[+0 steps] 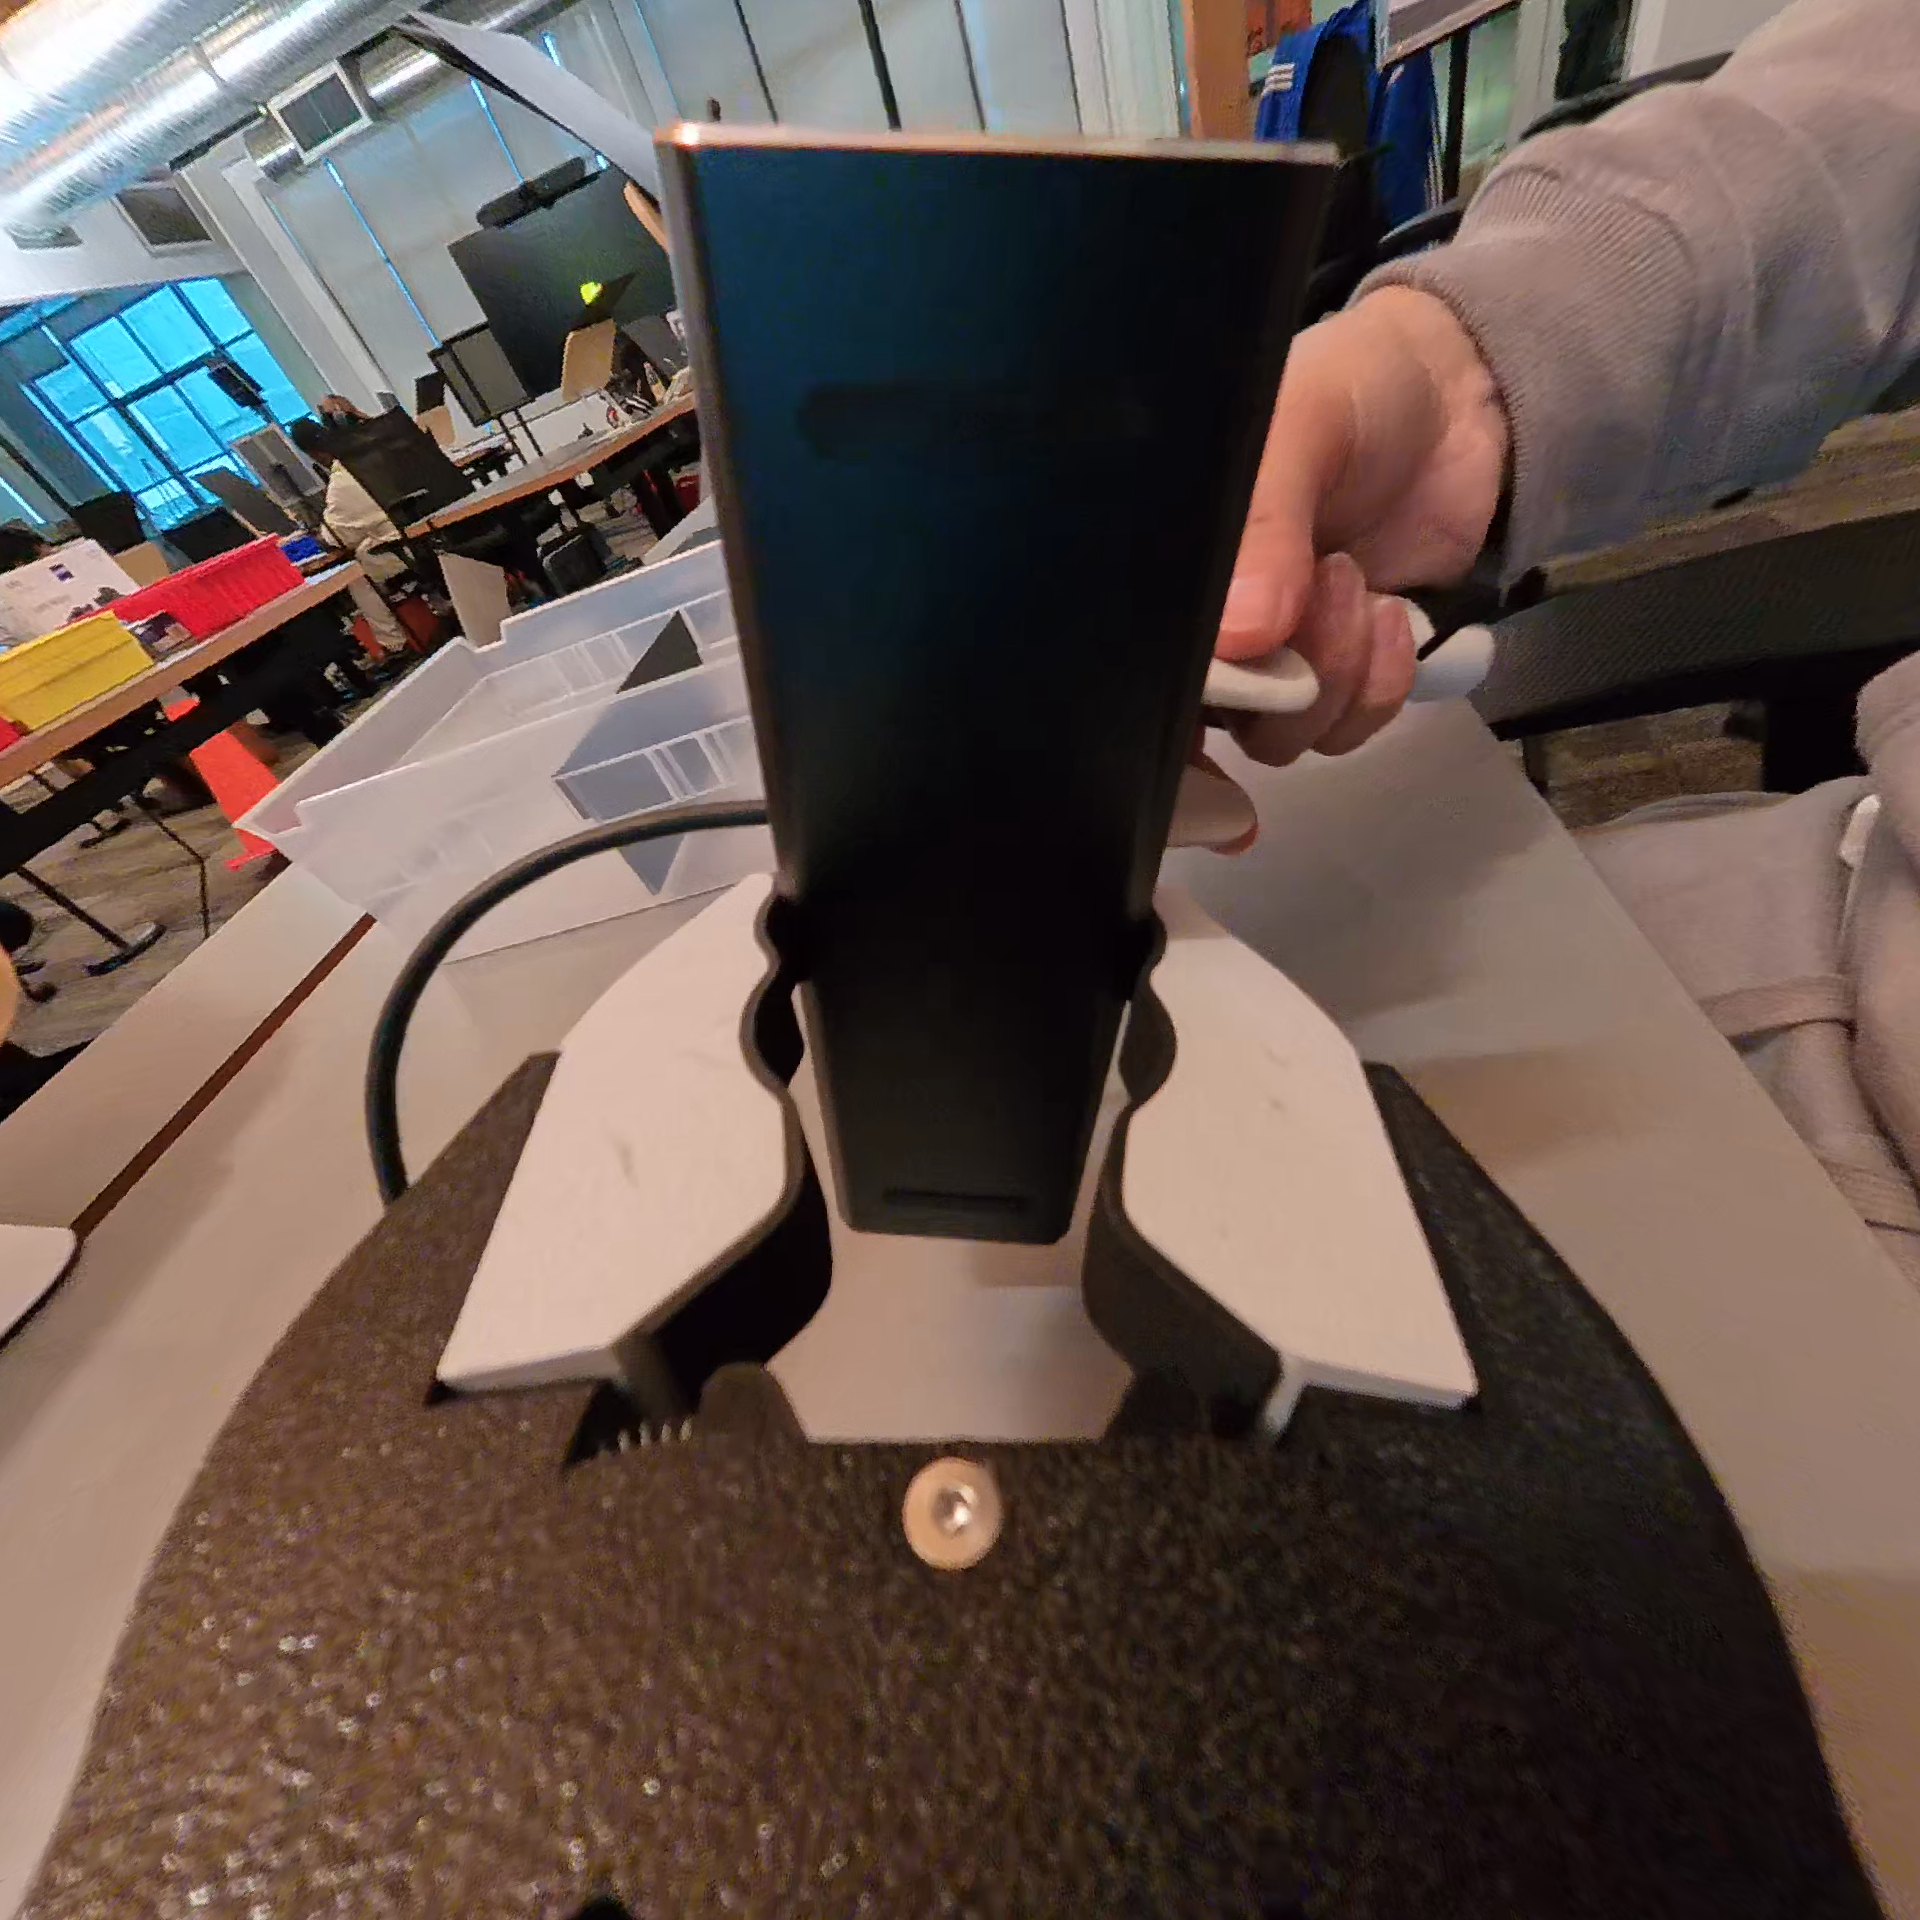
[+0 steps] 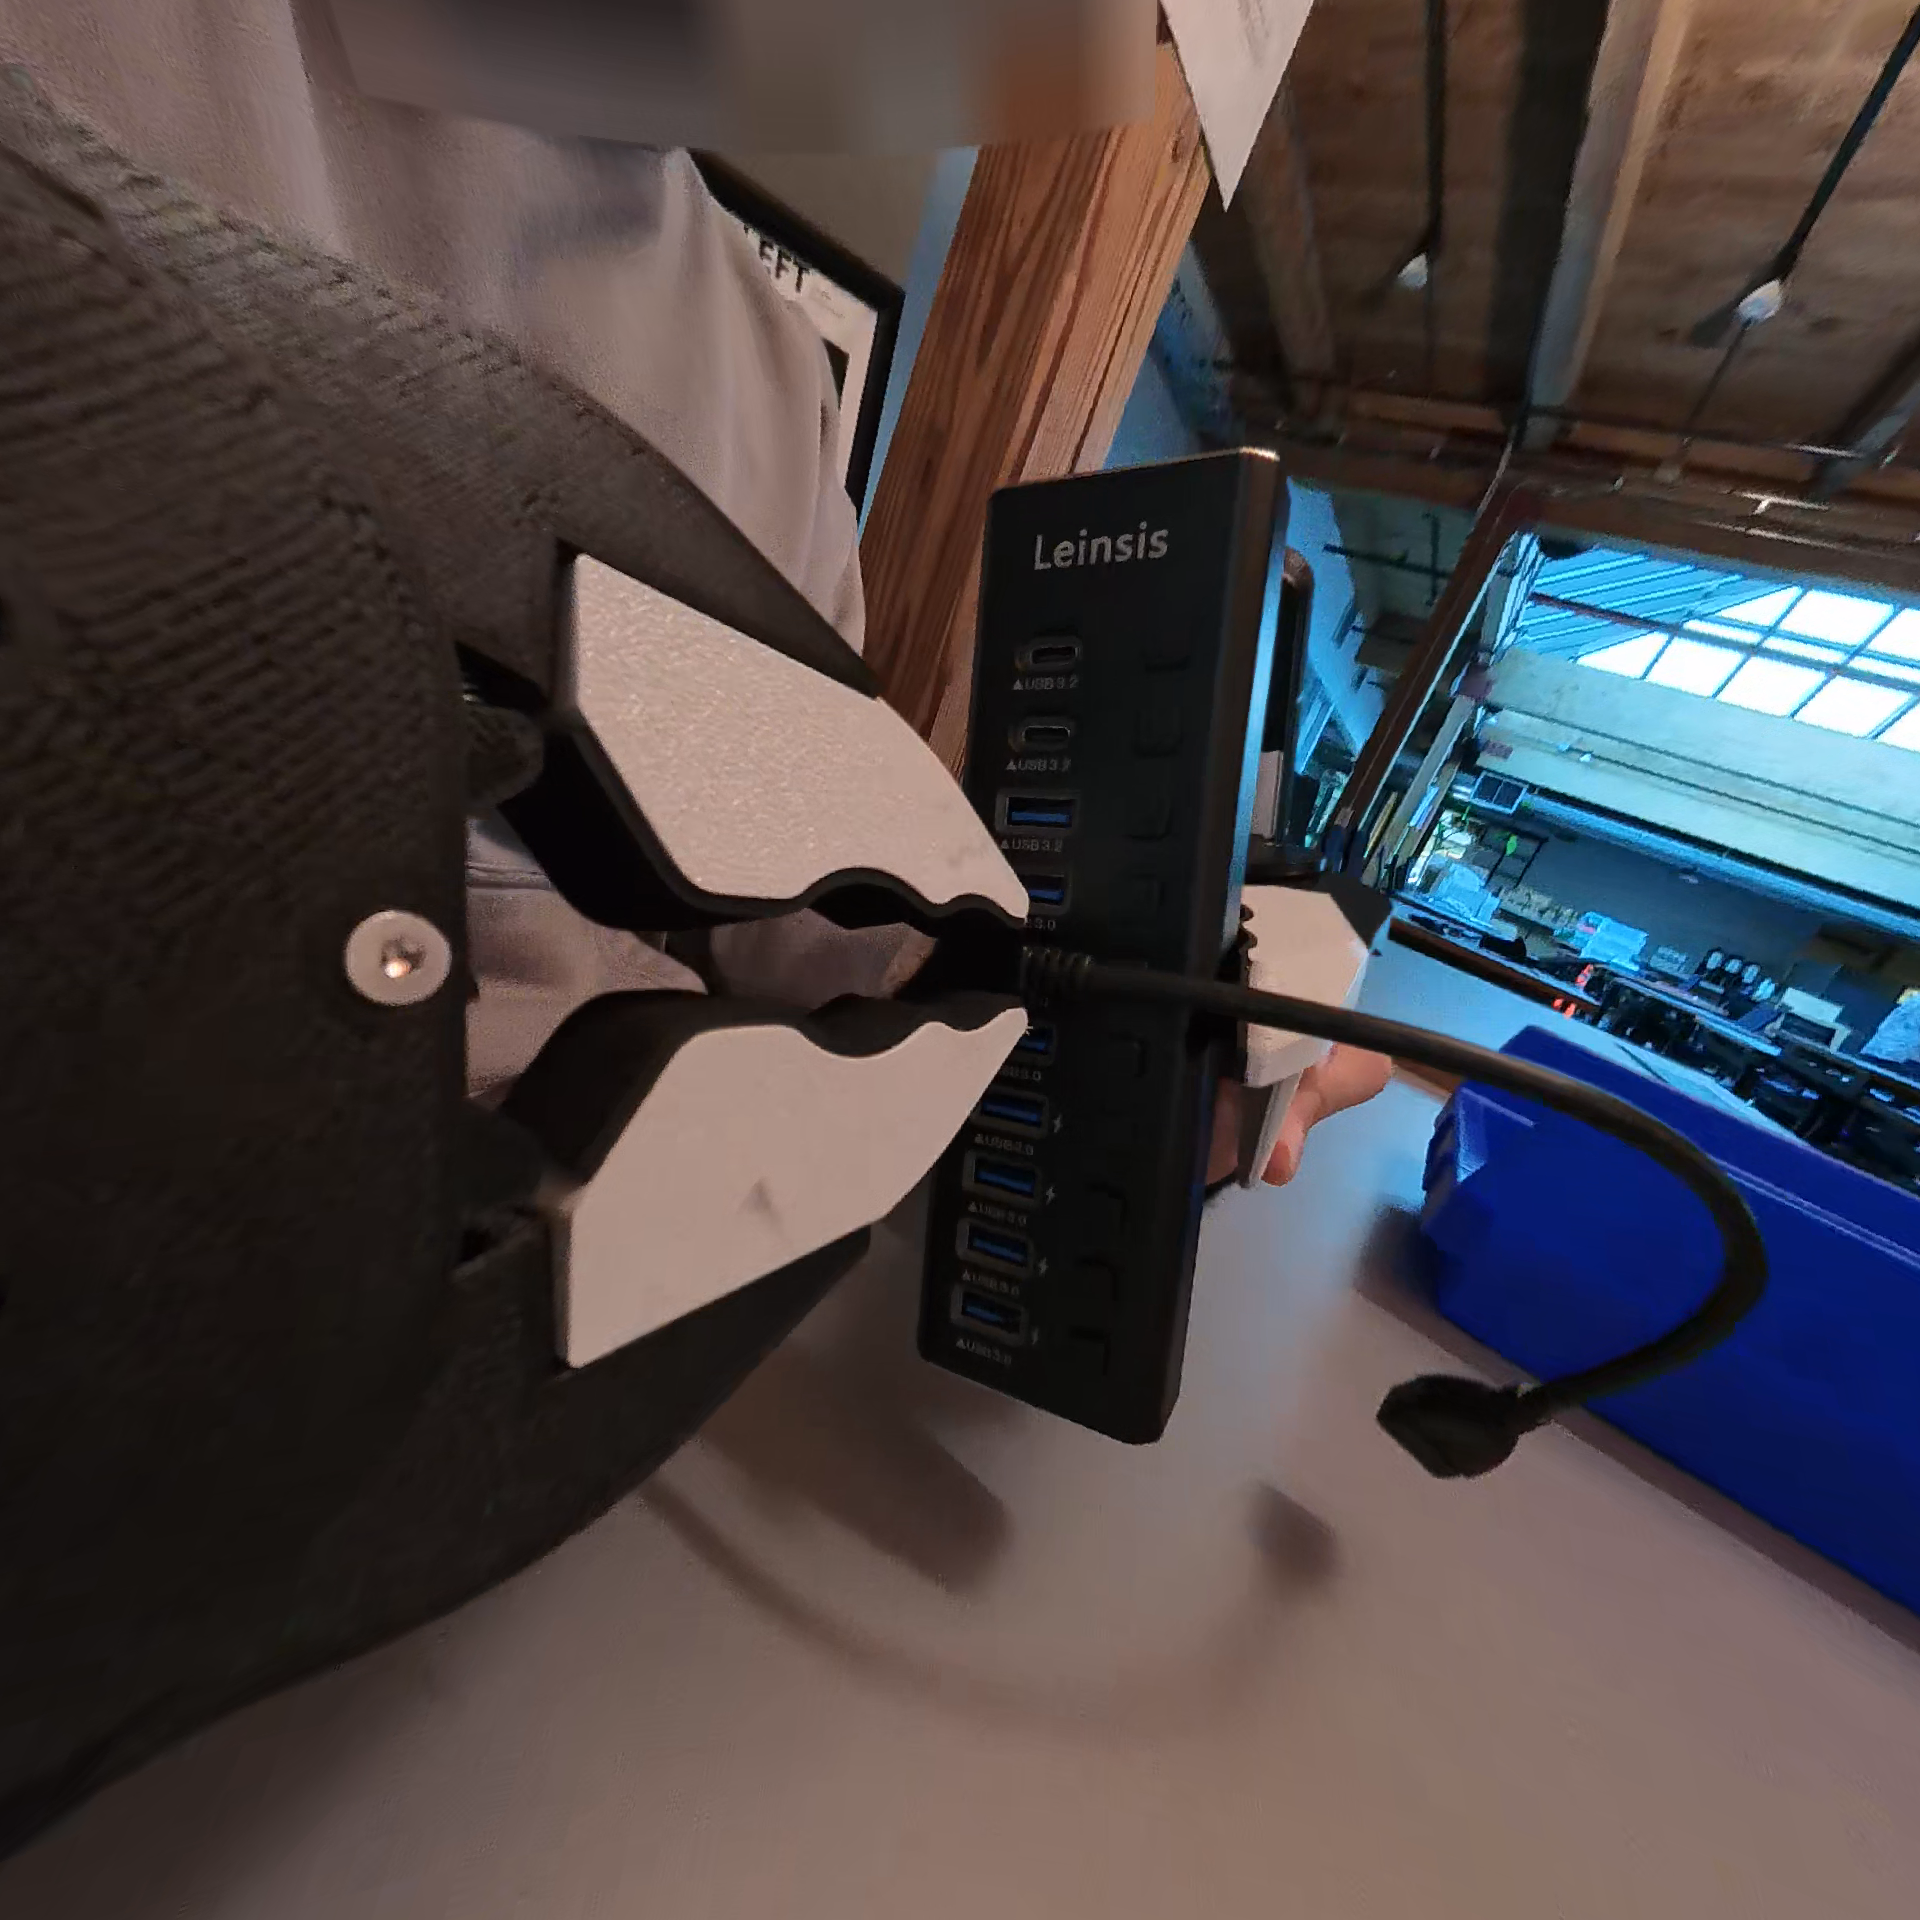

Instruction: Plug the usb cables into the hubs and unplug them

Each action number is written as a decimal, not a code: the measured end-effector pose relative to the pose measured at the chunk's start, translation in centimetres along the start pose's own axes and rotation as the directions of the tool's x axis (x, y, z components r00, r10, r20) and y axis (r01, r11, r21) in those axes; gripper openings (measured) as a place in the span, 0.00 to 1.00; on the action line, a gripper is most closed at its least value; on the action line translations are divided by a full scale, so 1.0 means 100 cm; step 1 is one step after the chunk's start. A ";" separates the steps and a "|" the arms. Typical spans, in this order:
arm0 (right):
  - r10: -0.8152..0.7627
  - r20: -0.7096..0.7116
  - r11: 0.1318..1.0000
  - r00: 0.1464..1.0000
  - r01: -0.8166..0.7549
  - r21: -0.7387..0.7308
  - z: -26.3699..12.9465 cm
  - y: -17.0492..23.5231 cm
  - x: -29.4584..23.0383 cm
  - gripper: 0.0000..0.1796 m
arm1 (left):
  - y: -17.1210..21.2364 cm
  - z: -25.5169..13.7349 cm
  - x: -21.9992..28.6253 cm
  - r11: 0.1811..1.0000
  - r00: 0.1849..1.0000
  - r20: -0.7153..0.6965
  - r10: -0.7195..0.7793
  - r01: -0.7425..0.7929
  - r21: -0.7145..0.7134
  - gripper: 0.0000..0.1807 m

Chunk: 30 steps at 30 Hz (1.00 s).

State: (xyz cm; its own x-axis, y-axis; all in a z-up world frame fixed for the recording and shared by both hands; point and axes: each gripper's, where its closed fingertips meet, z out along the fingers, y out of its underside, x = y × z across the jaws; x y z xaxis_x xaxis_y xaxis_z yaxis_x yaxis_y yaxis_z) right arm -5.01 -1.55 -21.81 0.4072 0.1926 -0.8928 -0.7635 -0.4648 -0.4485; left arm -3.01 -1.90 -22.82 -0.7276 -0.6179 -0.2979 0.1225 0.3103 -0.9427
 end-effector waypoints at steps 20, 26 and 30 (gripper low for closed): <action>-0.042 -0.002 0.997 0.999 0.042 0.071 0.002 -0.009 -0.001 0.06 | -0.001 -0.001 -0.005 0.996 0.996 0.011 -0.092 0.092 0.015 0.34; 0.013 0.028 0.993 1.000 -0.016 0.114 0.005 -0.009 0.007 0.06 | 0.009 -0.002 -0.008 0.992 0.993 0.028 -0.117 0.118 -0.037 0.34; 0.013 0.061 0.998 0.998 -0.017 0.067 0.007 -0.004 0.002 0.06 | 0.005 -0.005 -0.005 0.997 0.997 0.010 -0.070 0.071 -0.016 0.34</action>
State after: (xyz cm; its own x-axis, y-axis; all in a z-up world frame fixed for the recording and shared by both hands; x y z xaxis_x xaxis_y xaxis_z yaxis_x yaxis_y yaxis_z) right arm -4.93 -0.75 -21.84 0.3654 0.2392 -0.8996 -0.8024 -0.4090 -0.4347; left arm -2.91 -1.02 -23.04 -0.7274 -0.6456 -0.2323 0.0599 0.2775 -0.9589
